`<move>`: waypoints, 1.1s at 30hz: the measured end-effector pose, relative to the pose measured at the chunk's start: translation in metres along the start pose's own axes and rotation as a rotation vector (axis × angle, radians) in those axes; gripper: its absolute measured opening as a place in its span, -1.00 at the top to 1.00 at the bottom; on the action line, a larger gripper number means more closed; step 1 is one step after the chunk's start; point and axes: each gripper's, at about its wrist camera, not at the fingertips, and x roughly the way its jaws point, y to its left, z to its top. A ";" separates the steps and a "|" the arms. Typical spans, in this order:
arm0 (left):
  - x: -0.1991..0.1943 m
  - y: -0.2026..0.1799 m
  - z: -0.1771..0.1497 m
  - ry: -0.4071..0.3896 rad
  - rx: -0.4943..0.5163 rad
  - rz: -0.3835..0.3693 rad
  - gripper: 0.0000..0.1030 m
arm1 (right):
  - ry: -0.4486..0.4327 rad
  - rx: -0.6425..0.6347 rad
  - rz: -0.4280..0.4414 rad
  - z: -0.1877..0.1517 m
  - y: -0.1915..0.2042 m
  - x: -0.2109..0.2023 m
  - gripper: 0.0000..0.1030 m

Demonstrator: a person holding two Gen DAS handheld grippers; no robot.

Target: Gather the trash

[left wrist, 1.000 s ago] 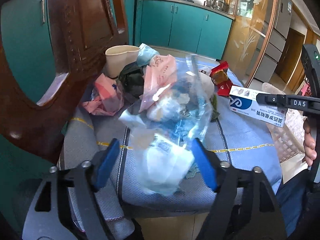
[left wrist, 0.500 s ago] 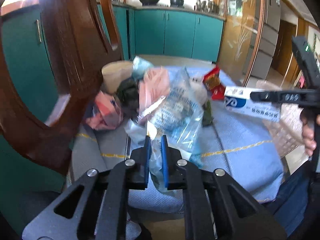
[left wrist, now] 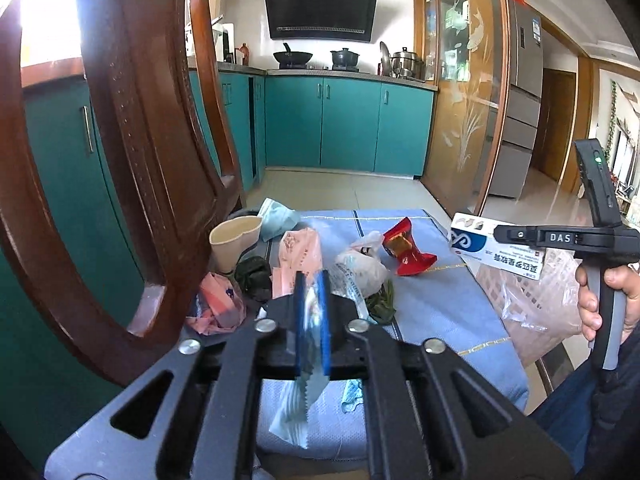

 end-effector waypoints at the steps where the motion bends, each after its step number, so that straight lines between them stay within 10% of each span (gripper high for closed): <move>1: 0.002 0.000 0.000 0.006 -0.006 0.000 0.89 | -0.003 0.005 -0.001 0.000 -0.002 -0.001 0.56; 14: -0.014 -0.031 0.055 -0.128 0.019 -0.116 0.90 | -0.188 0.151 -0.117 -0.005 -0.069 -0.063 0.56; 27: 0.032 -0.190 0.116 -0.106 0.123 -0.549 0.90 | -0.068 0.334 -0.319 -0.039 -0.140 -0.064 0.55; 31: 0.074 -0.239 0.095 0.014 0.205 -0.567 0.67 | -0.028 0.421 -0.360 -0.048 -0.159 -0.062 -0.26; 33: 0.089 -0.247 0.082 0.063 0.209 -0.550 0.25 | -0.057 0.450 -0.349 -0.051 -0.163 -0.069 -0.27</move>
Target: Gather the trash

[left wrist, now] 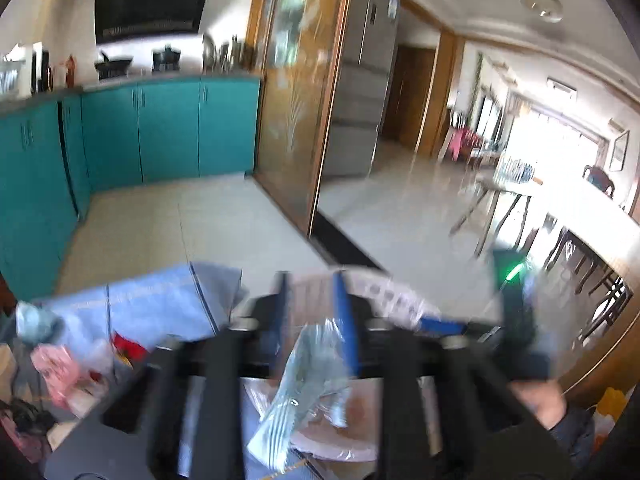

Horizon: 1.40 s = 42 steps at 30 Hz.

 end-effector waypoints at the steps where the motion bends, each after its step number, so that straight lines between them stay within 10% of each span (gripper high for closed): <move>1: 0.004 0.002 -0.005 0.006 -0.013 0.007 0.08 | -0.009 0.011 0.009 0.002 -0.002 -0.002 -0.28; 8: -0.028 0.044 -0.026 -0.054 -0.096 0.145 -0.46 | -0.029 0.015 0.048 0.004 0.000 -0.005 -0.31; 12: -0.067 0.081 -0.062 -0.072 -0.095 0.395 -0.52 | -0.052 -0.033 0.086 0.005 0.019 -0.007 -0.31; 19: -0.103 0.142 -0.133 0.067 -0.174 0.568 -0.53 | -0.083 -0.248 0.141 -0.009 0.095 -0.002 -0.35; 29: -0.124 0.172 -0.167 0.145 -0.297 0.544 -0.59 | 0.088 -0.500 0.295 -0.006 0.246 0.091 -0.44; 42: -0.135 0.164 -0.172 0.143 -0.303 0.549 -0.64 | 0.215 -0.557 0.243 -0.041 0.278 0.153 -0.44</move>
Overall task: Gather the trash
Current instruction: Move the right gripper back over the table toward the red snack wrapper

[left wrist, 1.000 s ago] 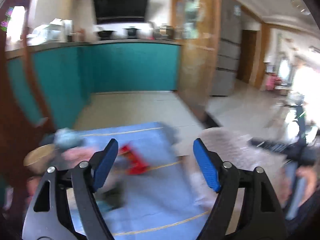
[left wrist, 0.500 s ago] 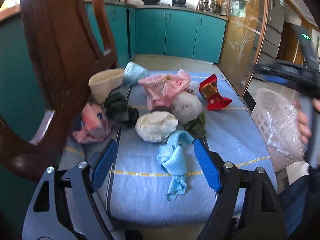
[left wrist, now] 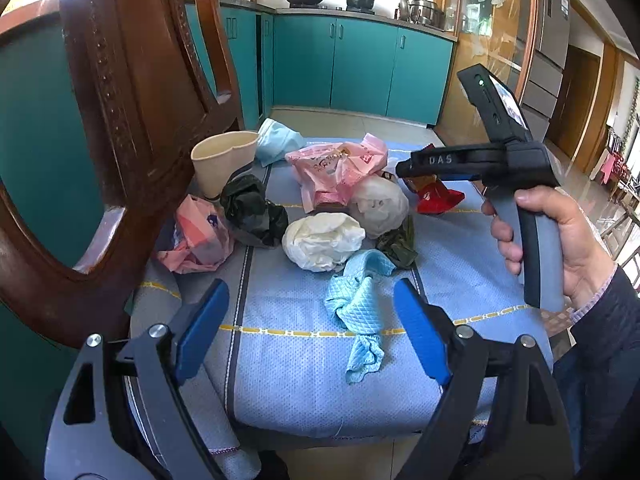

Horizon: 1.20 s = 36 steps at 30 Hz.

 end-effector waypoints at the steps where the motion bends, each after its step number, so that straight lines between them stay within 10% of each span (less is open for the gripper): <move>1: 0.000 0.000 -0.001 0.001 -0.002 -0.003 -0.64 | -0.001 -0.005 -0.002 -0.001 0.001 -0.001 -0.40; 7: -0.002 -0.004 -0.002 0.000 -0.005 -0.012 -0.64 | 0.012 -0.051 -0.023 -0.011 0.005 -0.005 0.53; 13: -0.003 -0.009 -0.003 -0.002 0.003 -0.018 -0.64 | -0.011 -0.041 -0.032 -0.019 -0.002 -0.020 0.87; 36: 0.003 -0.021 -0.005 0.026 0.004 -0.035 -0.64 | -0.008 0.094 0.280 -0.071 -0.026 -0.096 0.87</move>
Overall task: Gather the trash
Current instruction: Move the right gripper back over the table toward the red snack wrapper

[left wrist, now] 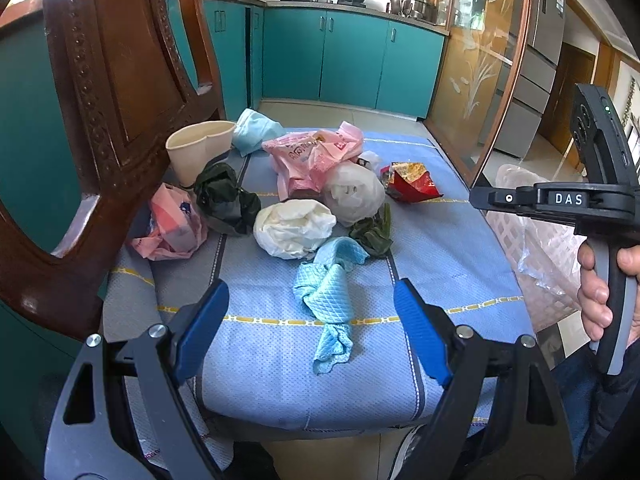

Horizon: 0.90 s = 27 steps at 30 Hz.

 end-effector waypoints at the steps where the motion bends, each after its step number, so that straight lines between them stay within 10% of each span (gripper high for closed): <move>1: 0.000 -0.001 0.000 -0.001 0.003 0.001 -0.64 | 0.002 0.000 -0.001 0.000 0.000 0.000 0.87; 27: 0.005 0.003 -0.008 0.025 -0.007 0.003 -0.65 | 0.056 -0.014 -0.043 -0.008 0.001 0.010 0.87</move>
